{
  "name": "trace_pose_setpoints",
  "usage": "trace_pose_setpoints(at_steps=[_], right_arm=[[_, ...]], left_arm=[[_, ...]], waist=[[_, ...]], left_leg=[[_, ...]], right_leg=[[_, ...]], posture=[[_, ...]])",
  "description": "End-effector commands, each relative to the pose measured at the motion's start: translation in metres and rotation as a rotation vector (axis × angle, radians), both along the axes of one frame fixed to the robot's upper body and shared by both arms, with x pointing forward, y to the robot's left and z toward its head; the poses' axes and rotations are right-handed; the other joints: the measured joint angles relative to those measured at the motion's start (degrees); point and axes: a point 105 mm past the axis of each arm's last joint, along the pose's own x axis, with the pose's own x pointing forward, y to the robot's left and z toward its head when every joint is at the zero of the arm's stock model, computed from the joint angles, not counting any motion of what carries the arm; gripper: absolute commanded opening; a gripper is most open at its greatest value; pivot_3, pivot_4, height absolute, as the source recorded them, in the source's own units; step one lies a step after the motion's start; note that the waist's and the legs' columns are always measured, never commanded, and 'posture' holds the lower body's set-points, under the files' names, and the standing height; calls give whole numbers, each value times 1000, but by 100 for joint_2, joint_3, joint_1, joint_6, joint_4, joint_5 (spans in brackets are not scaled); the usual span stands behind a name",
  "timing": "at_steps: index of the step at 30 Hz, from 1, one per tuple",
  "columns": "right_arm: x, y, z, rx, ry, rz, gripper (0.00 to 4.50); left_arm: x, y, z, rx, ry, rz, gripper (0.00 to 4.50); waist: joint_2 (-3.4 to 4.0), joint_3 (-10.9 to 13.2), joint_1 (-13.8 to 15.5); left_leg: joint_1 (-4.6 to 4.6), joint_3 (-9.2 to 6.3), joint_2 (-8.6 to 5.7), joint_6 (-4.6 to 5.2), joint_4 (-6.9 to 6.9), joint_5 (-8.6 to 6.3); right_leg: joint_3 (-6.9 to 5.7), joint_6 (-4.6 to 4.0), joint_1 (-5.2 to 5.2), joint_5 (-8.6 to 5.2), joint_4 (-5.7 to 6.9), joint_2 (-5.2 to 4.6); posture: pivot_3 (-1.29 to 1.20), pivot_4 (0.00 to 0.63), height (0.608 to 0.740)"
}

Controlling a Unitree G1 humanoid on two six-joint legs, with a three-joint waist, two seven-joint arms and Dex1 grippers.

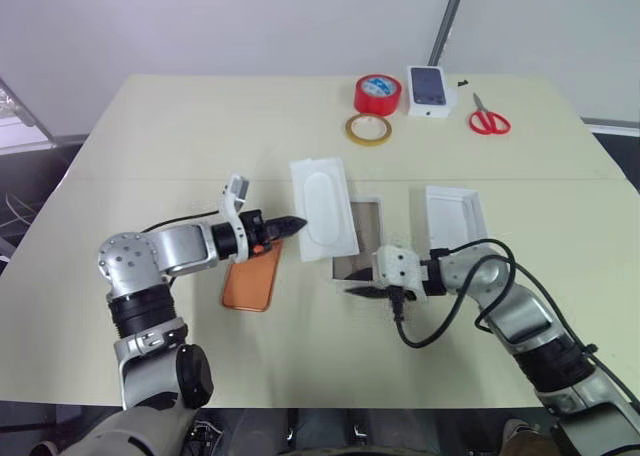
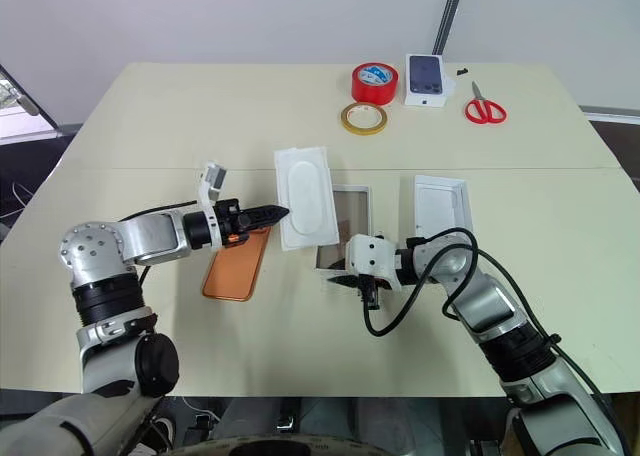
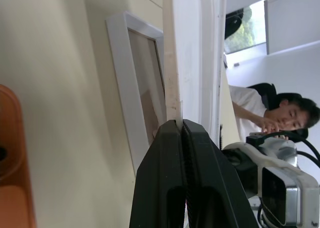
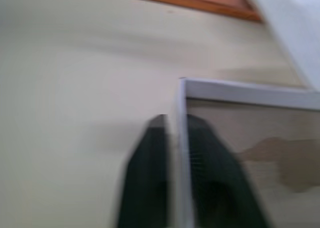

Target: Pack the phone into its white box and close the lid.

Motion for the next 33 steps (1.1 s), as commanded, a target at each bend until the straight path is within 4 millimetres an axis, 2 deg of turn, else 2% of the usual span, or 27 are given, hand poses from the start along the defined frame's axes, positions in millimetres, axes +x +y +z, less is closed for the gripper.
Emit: trace_pose_setpoints(at_steps=[1,2,5,9,13,14,19,22,24,26,29,33], right_arm=[[-2,3,25,59,-68,9,2650],[-2,1,29,71,-73,4,3063],[-4,-19,40,81,-79,-47,3063],[-6,-66,32,-38,-73,-143,3063],[11,-96,30,-116,-168,-247,3063],[15,-99,32,-114,-194,-268,3063],[24,-88,40,-37,-234,-287,3063],[25,-83,43,-5,-244,-290,3095],[27,-82,45,11,-256,-295,3095],[29,-79,50,45,-264,-302,3095],[35,-65,67,159,-283,-312,3095],[43,-40,82,282,-294,-312,3095]], left_arm=[[0,-7,4,5,-20,-12,0],[0,-8,3,9,-18,-15,0],[0,-15,-2,27,-2,-31,0],[3,-23,-9,61,14,-35,0],[9,-31,-12,64,13,-35,0],[10,-33,-12,62,16,-42,0],[9,-43,-18,73,27,-81,0],[8,-47,-16,59,17,-99,917],[10,-47,-18,63,23,-89,1835],[11,-46,-19,75,20,-84,2943],[10,-41,-12,86,-24,-80,4478],[14,-29,6,98,-156,-44,4478]], waist=[[0,0,-1],[0,0,-1],[0,0,16],[-4,2,31],[-6,4,-28],[-6,4,-27],[-7,5,-25],[-7,5,5],[-8,5,15],[-8,5,12],[-8,6,-15],[-7,5,-67]], left_leg=[[0,0,0,0,0,0],[0,0,0,0,0,0],[-1,0,0,-1,-1,0],[-9,-5,-6,4,2,-3],[-6,-4,-5,1,0,-1],[-4,-4,-5,-1,0,0],[0,-4,-3,-6,-1,3],[-2,-4,-3,-6,0,3],[-3,-4,-4,-6,1,3],[-4,-4,-4,-5,1,3],[-3,-4,-3,-6,1,3],[-2,-4,-2,-13,-1,7]], right_leg=[[0,0,-1,0,0,0],[0,0,-1,0,1,0],[0,0,0,0,1,0],[0,0,1,0,-7,-4],[1,1,1,0,-6,-3],[1,1,1,0,-2,-2],[1,1,0,0,5,3],[1,1,-1,0,4,2],[1,1,-1,0,3,1],[1,1,-1,0,2,1],[1,1,-1,0,2,1],[1,1,-8,0,12,3]], posture=[[0,150,740],[0,150,740],[0,150,740],[0,150,740],[0,150,740],[0,150,740],[0,150,740],[0,150,740],[0,150,740],[0,150,740],[0,150,740],[0,150,740]])
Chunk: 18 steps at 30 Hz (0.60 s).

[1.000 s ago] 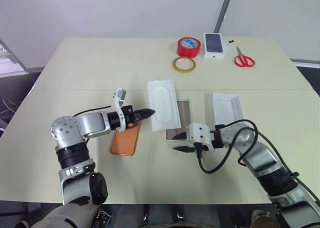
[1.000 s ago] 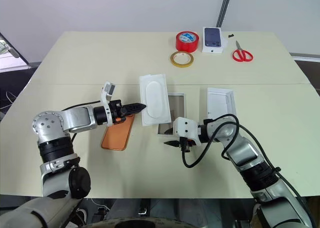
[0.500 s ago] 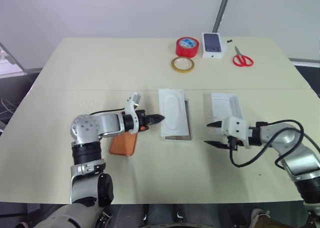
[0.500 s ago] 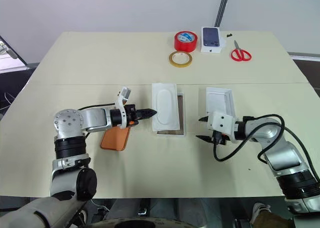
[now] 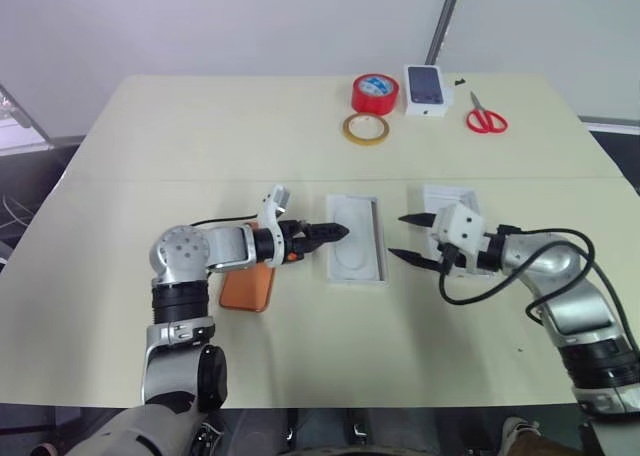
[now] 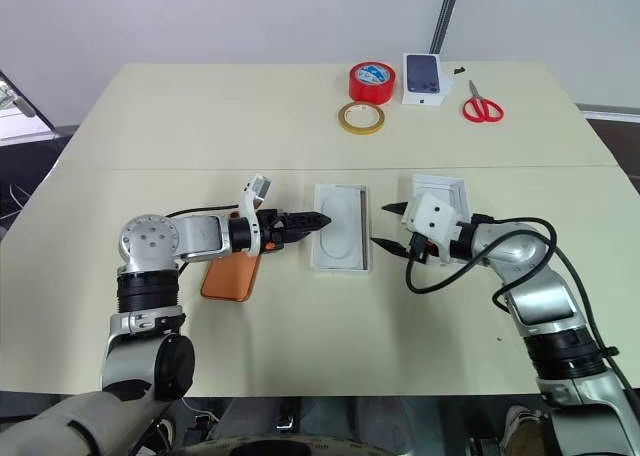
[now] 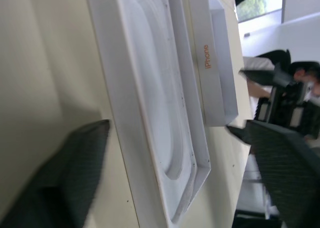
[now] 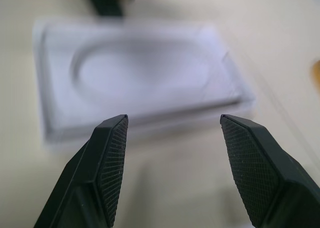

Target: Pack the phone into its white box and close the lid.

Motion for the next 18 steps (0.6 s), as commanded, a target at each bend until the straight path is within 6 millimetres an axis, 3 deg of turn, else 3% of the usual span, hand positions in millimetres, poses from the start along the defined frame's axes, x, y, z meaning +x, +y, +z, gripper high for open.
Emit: trace_pose_setpoints(at_steps=[1,3,7,11,18], right_arm=[[5,21,22,80,-61,11,2835],[11,32,13,70,-35,2,2171],[23,55,-6,15,-33,-19,168],[25,70,-19,-20,-22,-32,36],[11,63,-44,-243,3,44,36]], left_arm=[[7,9,31,8,-215,40,4495],[10,16,41,60,-359,73,4500],[4,41,41,238,-703,61,4500],[-7,69,41,366,-993,37,4500],[-14,98,28,446,-1018,37,4500]], waist=[[1,0,-11],[1,0,-32],[6,-1,-88],[13,3,-73],[14,3,-45]], left_leg=[[-1,0,0,-1,-2,1],[-1,0,-1,-2,-2,1],[4,1,-1,-4,-11,2],[0,4,1,-11,-28,7],[-22,3,-1,52,-25,-28]], right_leg=[[0,0,-2,0,2,0],[0,0,-2,0,2,-1],[1,-1,-3,0,-2,-2],[3,-7,-17,-1,-3,-4],[1,-7,-20,-1,-22,-16]], posture=[[0,150,740],[0,150,740],[0,150,740],[0,150,740],[0,150,740]])
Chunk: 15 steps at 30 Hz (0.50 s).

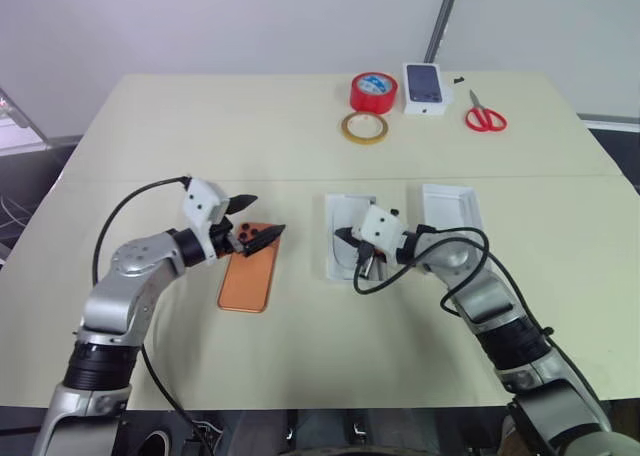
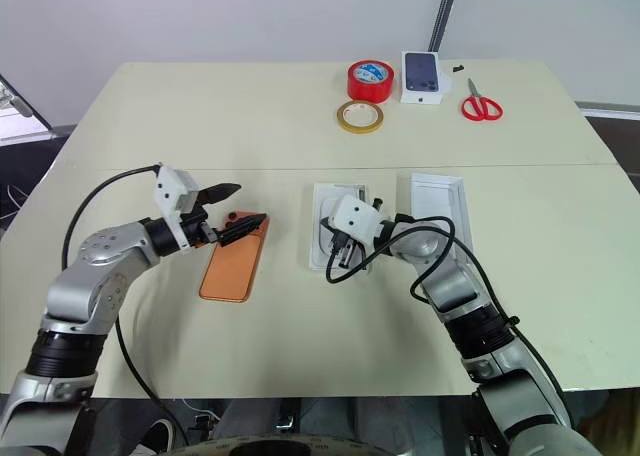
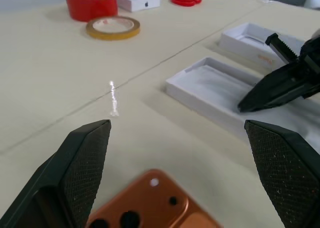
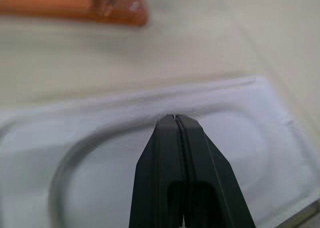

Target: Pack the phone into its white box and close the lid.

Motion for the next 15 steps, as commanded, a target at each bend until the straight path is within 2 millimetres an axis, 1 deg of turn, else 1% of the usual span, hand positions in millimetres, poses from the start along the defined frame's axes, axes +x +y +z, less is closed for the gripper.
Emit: trace_pose_setpoints(at_steps=[1,4,10,15], right_arm=[[-6,-4,4,-80,-20,50,36],[-5,-12,2,-118,-3,43,36],[-9,-24,-6,-214,15,59,36],[-10,-27,-3,-251,-5,66,36]], left_arm=[[0,7,6,3,-45,25,4500],[-1,4,3,9,-47,25,4500],[-1,0,3,-8,-58,34,4500],[-1,1,0,-8,-40,26,4500]], waist=[[-1,-1,-4],[-1,-1,-23],[-1,-2,-23],[-1,-2,-14]], left_leg=[[-1,1,0,4,3,-2],[-3,0,0,8,7,-4],[2,-1,1,8,8,-4],[2,0,1,8,8,-4]], right_leg=[[0,0,1,0,-1,0],[-2,1,2,1,-2,0],[-3,1,5,1,2,1],[-3,2,6,1,2,1]], posture=[[0,150,740],[0,150,740],[0,150,740],[0,150,740]])
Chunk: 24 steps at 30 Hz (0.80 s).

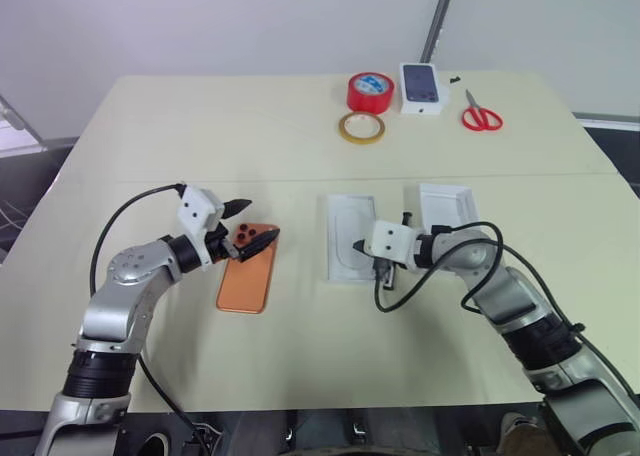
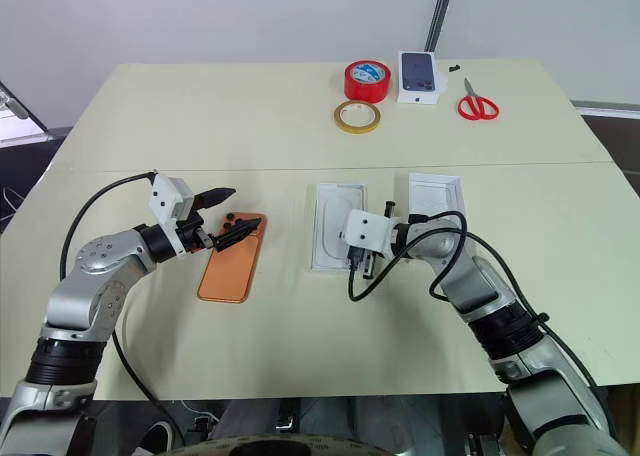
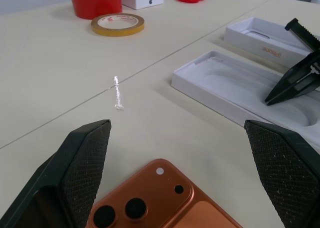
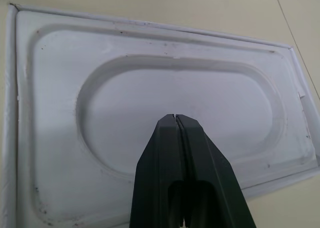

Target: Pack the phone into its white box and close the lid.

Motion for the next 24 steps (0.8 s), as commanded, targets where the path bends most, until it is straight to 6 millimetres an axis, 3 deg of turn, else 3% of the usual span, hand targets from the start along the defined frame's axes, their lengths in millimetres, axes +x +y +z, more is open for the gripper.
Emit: trace_pose_setpoints(at_steps=[1,6,10,13,17,20,24], right_arm=[[-4,-3,-1,-39,3,7,36],[-4,0,-2,-29,7,-3,36],[1,15,16,105,-37,-17,36],[5,25,35,204,-88,-24,36],[3,45,61,347,-103,30,36],[-10,66,58,363,-7,106,36],[-10,84,50,278,19,150,36]], left_arm=[[-1,0,8,1,-31,-9,4500],[0,-4,5,4,-17,-14,4500],[2,1,0,-7,58,5,4500],[0,13,-4,-37,186,17,4500],[-11,44,-4,-164,522,48,4500],[-26,59,10,-270,673,-6,4500],[-29,75,2,-243,761,57,4500]], waist=[[0,0,18],[0,0,10],[0,0,-5],[1,1,-34],[0,4,-43],[-1,5,-38],[2,6,-19]], left_leg=[[-1,0,0,0,0,0],[-2,0,0,1,3,-1],[-2,0,0,1,3,0],[-3,0,0,0,2,0],[-6,0,1,-1,5,1],[-11,-1,1,-1,8,1],[-15,-2,-1,-1,11,1]], right_leg=[[0,0,0,0,0,0],[0,0,0,0,-1,0],[0,0,0,0,0,0],[0,0,-6,0,6,2],[0,0,-14,0,19,4],[0,1,-24,0,32,5],[0,0,-28,0,37,3]], posture=[[0,150,740],[0,150,740],[0,150,740],[0,150,740],[0,150,740],[0,150,740],[0,150,740]])
